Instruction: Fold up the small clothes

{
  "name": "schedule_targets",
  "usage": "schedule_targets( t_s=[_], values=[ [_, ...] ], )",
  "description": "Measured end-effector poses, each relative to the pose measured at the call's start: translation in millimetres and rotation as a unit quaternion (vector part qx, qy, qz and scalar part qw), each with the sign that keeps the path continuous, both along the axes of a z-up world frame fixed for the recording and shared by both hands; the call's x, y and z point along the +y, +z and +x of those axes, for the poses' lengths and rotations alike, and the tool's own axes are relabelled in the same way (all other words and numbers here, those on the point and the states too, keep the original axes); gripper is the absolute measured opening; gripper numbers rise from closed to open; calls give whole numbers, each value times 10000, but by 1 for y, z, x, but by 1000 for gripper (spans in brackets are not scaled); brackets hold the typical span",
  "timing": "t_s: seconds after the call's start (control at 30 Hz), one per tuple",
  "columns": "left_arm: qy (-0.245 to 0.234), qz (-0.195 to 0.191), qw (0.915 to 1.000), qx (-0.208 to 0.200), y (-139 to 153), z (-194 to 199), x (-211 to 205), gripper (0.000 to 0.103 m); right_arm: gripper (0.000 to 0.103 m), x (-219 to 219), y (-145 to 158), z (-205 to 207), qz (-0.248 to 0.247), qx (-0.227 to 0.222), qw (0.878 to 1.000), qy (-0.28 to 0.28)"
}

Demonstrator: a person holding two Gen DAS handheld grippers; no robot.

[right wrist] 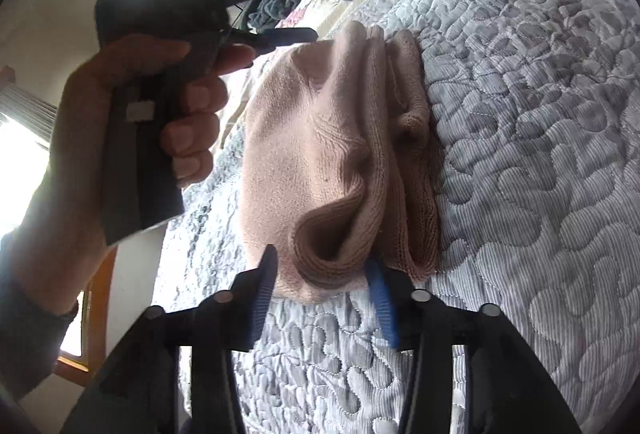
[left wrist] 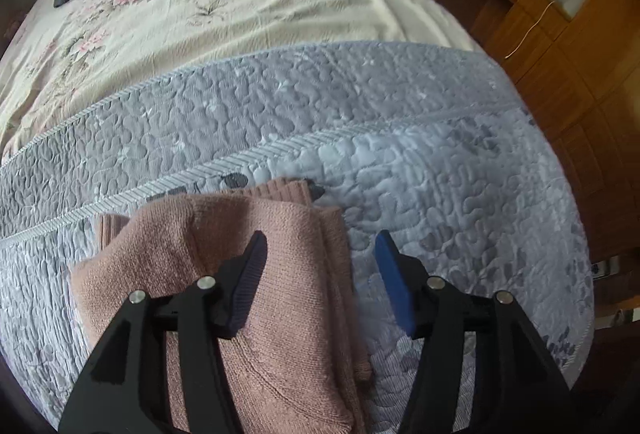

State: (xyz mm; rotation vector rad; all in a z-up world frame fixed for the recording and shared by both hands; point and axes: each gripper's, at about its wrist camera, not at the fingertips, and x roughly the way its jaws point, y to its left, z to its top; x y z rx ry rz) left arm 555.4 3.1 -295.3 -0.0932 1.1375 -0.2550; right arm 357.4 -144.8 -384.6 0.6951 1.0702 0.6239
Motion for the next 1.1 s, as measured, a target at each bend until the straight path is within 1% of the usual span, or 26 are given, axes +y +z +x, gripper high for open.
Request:
schedule_targets(
  t_s=[0.03, 0.07, 0.13, 0.2, 0.23, 0.27, 0.3, 0.33, 0.4, 0.47, 0.5, 0.53, 0.6, 0.63, 0.67, 0.73, 0.8, 0.87, 0.93, 0.97, 1.0, 1.03, 1.07, 1.1],
  values=[
    [-79, -71, 9999, -79, 8, -3, 3, 59, 56, -2, 0, 4, 140, 76, 9998, 86],
    [-162, -142, 9997, -146, 16, -7, 9, 59, 63, -2, 1, 8, 269, 141, 9994, 165],
    [-292, -294, 9989, -212, 28, -14, 24, 61, 70, -1, 0, 17, 393, 330, 9981, 331],
    [-424, -588, 9972, -170, 34, -23, 44, 61, 70, 5, -3, 25, 282, 477, 9971, 513],
    [-485, -741, 9960, -135, 36, -30, 53, 61, 58, 9, -5, 28, 158, 562, 9965, 601],
    [-518, -877, 9947, -123, 37, -39, 63, 61, 35, 12, -7, 33, 56, 601, 9960, 653],
    [-542, -1042, 9930, -98, 36, -47, 74, 61, 25, 11, -9, 34, -89, 634, 9959, 643],
    [-552, -1239, 9908, -28, 33, -55, 85, 61, 18, 5, -12, 35, -116, 657, 9961, 572],
    [-471, -1583, 9862, 76, 26, -72, 106, 61, 15, -11, -20, 31, -1, 732, 9964, 416],
    [-402, -2036, 9778, 301, 9, -88, 124, 59, 14, -25, -30, 25, 52, 809, 9962, 325],
    [-392, -2173, 9745, 406, -2, -95, 131, 59, 14, -27, -35, 21, 91, 873, 9955, 347],
    [-409, -2218, 9729, 504, -13, -102, 135, 59, 14, -28, -36, 19, 145, 867, 9953, 408],
    [-410, -2358, 9681, 736, -37, -115, 141, 58, 19, -26, -27, 23, 373, 714, 9952, 548],
    [-409, -2451, 9652, 820, -47, -120, 143, 57, 27, -28, -21, 28, 392, 679, 9954, 544],
    [-425, -2514, 9631, 866, -55, -124, 144, 56, 30, -30, -15, 35, 369, 614, 9964, 460],
    [-427, -2593, 9607, 896, -67, -130, 145, 56, 48, -34, -4, 56, 136, 500, 9983, 281],
    [-410, -2763, 9559, 911, -74, -131, 146, 56, 50, -29, 2, 80, 63, 428, 9987, 260],
    [-393, -2864, 9529, 915, -78, -132, 145, 56, 55, -17, 4, 106, -154, 413, 9988, 229],
    [-409, -2939, 9502, 951, -82, -134, 143, 56, 56, 2, 1, 125, -390, 459, 9974, 393],
    [-411, -2934, 9503, 963, -84, -133, 142, 56, 40, 11, -2, 130, -499, 520, 9959, 540],
    [-392, -2967, 9490, 991, -87, -133, 141, 56, 26, 20, -3, 133, -729, 460, 9941, 663],
    [-369, -3027, 9466, 1043, -90, -132, 139, 56, 21, 21, -2, 135, -889, 385, 9930, 672],
    [-395, -3042, 9454, 1104, -93, -133, 137, 55, 18, 13, -1, 135, -900, 350, 9940, 520],
    [-447, -3035, 9449, 1140, -95, -135, 134, 54, 16, 1, -4, 137, -890, 413, 9947, 314]
  ],
)
